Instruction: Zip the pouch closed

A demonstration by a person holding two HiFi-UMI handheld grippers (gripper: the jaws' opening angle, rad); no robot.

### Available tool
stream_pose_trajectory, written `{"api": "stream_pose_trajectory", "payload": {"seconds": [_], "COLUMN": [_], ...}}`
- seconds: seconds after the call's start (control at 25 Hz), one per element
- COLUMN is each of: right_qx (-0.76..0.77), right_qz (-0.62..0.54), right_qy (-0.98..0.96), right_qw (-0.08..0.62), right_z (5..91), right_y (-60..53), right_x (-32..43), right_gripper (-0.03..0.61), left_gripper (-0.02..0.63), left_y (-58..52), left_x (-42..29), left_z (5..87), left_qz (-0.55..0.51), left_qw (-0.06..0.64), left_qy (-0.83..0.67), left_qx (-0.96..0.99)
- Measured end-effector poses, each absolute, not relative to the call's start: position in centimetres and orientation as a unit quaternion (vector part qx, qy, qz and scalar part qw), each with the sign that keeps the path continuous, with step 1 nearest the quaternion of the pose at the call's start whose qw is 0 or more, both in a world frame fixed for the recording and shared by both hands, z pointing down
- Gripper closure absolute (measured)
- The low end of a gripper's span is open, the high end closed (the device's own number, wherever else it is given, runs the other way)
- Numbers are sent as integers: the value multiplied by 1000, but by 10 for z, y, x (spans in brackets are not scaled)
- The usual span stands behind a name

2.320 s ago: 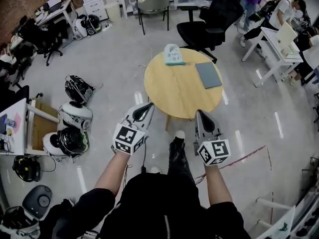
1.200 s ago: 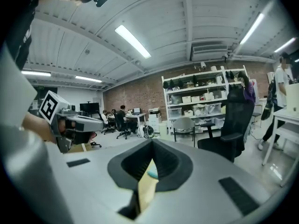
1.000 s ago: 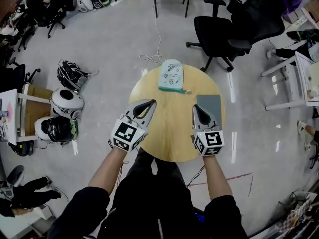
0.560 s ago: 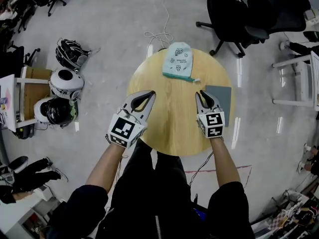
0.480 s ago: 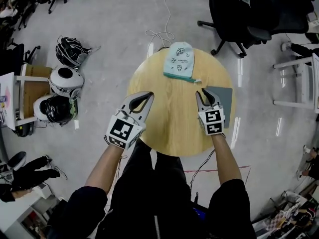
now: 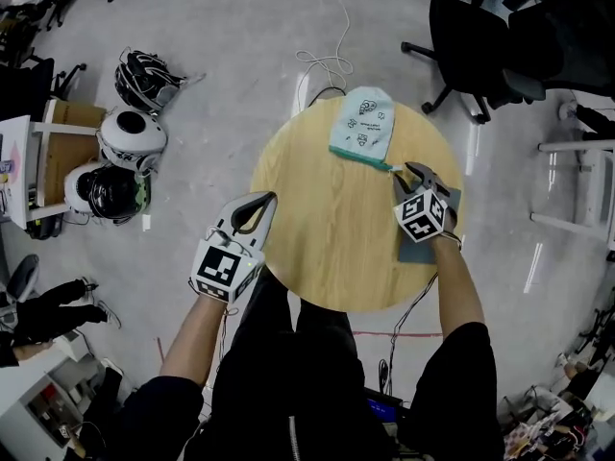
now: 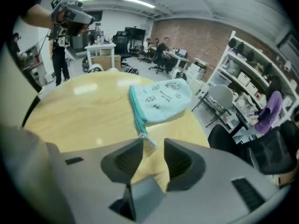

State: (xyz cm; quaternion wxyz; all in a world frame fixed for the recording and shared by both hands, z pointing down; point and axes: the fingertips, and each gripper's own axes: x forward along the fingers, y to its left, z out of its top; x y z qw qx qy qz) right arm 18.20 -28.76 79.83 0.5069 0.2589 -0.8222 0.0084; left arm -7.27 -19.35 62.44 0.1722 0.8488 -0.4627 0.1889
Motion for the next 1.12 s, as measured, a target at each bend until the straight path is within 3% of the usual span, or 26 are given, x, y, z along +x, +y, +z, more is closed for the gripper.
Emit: {"api": "stream_pose_trajectory", "payload": {"seconds": [0.32,0.52,1.12], "right_qx": [204,214,293], "right_qz": [-3,19,140], "right_qy": [-825,-829,-868], "right_qw": [526,516,375], "right_z": [820,821,739], "right_y": [-287,-279,-267], "right_x": [170,166,121], "right_gripper": [466,557,569], "left_gripper": [609,609,609], "left_y": [-183,-179,-180], "left_x": [-84,-84,-84], "left_z": [638,642,622], "left_qz": [193,194,181], "left_qw": [190,195,181], "left_qy": [-473,-470,-455], "left_qx": [839,839,853]}}
